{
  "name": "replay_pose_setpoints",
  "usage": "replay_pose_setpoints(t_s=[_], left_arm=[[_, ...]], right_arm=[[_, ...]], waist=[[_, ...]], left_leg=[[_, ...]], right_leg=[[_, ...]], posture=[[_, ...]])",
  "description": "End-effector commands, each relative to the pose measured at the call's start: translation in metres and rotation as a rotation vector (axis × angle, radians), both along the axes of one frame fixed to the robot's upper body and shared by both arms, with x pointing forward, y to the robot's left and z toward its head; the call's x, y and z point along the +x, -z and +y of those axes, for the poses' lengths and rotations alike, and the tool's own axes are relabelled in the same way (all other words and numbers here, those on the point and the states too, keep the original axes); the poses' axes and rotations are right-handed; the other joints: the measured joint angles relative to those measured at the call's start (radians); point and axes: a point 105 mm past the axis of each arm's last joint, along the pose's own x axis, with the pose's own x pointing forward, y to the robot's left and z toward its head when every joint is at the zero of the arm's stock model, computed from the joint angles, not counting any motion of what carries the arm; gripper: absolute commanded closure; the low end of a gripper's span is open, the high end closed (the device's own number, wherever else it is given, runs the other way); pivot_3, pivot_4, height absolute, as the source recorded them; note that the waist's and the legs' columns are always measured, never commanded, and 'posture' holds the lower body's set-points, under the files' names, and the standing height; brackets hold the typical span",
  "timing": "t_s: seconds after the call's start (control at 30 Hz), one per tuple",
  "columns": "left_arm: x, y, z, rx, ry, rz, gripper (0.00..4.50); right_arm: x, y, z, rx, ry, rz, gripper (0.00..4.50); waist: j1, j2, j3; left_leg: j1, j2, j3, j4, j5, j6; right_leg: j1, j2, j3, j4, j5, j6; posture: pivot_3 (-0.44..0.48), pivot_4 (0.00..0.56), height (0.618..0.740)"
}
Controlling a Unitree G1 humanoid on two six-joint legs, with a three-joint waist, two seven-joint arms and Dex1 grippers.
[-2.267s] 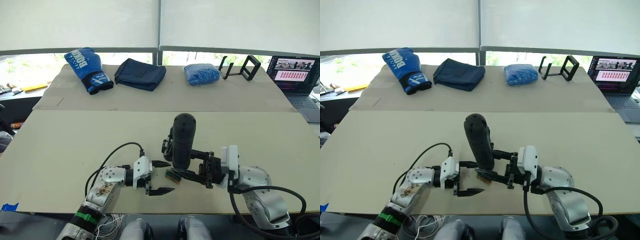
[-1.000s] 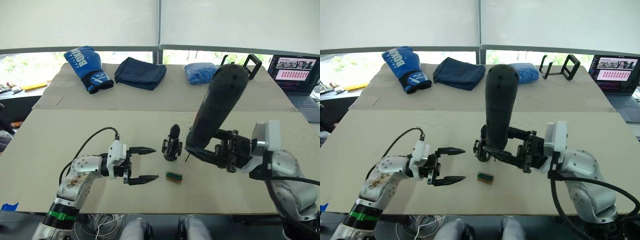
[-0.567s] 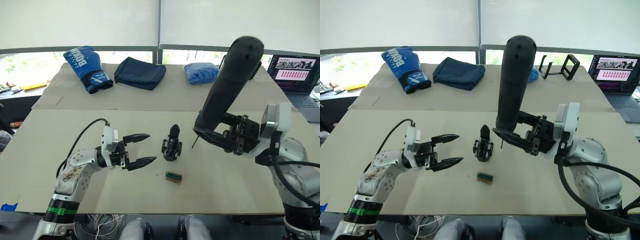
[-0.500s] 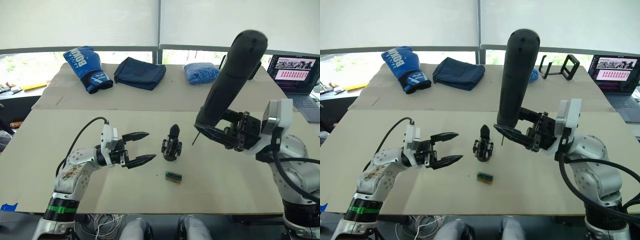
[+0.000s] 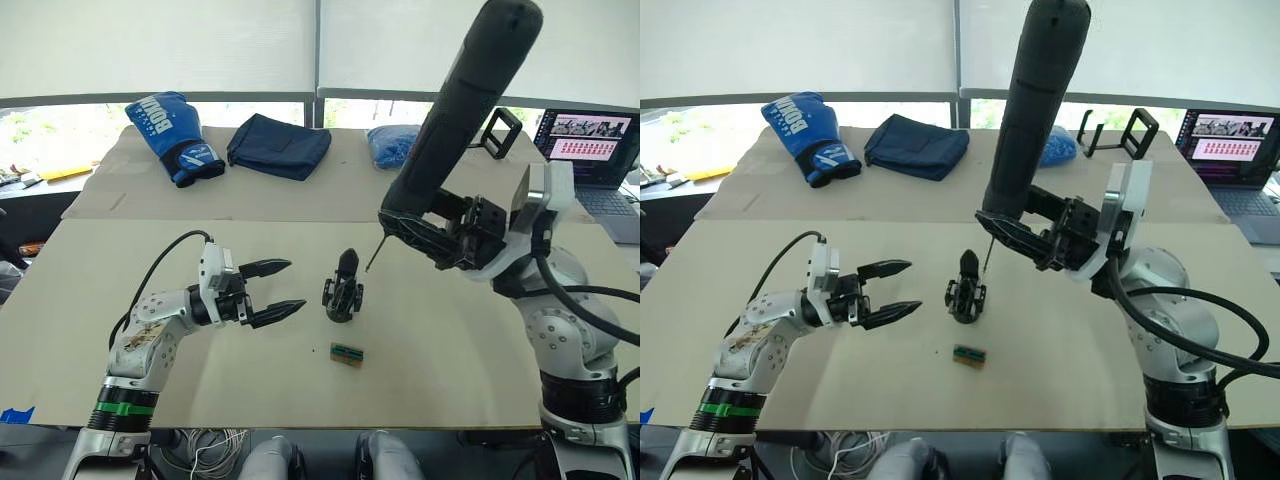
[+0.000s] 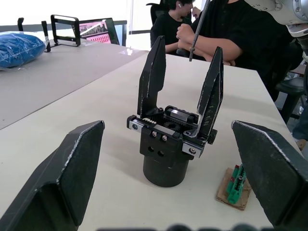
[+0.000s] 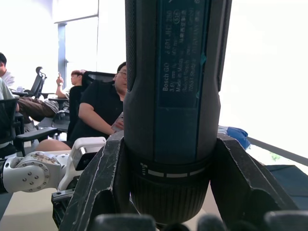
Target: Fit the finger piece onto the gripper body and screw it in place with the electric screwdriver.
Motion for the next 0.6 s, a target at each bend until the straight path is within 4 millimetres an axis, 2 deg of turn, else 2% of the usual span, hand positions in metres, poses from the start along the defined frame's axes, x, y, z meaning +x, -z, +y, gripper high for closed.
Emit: replay_pose_setpoints(t_s=[0.03, 0.27, 0.6], left_arm=[[-0.001, -0.006, -0.001, 0.01, 0.024, -0.04, 0.0], [-0.004, 0.001, -0.006, 0.012, 0.042, -0.026, 0.0], [-0.006, 0.008, -0.012, 0.032, 0.052, -0.061, 0.0]], right_arm=[[-0.005, -0.013, 0.006, 0.026, -0.021, -0.051, 2.59], [-0.006, -0.008, 0.029, 0.04, -0.082, -0.026, 2.59], [0.0, 0.01, 0.044, -0.018, -0.111, 0.025, 2.59]], waist=[[-0.001, 0.0, 0.0], [-0.007, 0.0, 0.0], [-0.011, 0.0, 0.0]], left_leg=[[0.0, 0.0, 0.0, 0.0, 0.0, 0.0], [0.0, 0.0, 0.0, -0.001, 0.001, -0.001], [0.0, 0.0, 0.001, -0.002, 0.001, -0.002]], right_leg=[[0.0, 0.0, 0.0, 0.0, 0.0, 0.0], [0.0, 0.0, 0.0, 0.0, 0.0, 0.0], [-0.001, 0.001, 0.0, 0.0, 0.0, 0.0]], posture=[[0.0, 0.15, 0.74], [0.0, 0.15, 0.74], [0.0, 0.15, 0.74]])
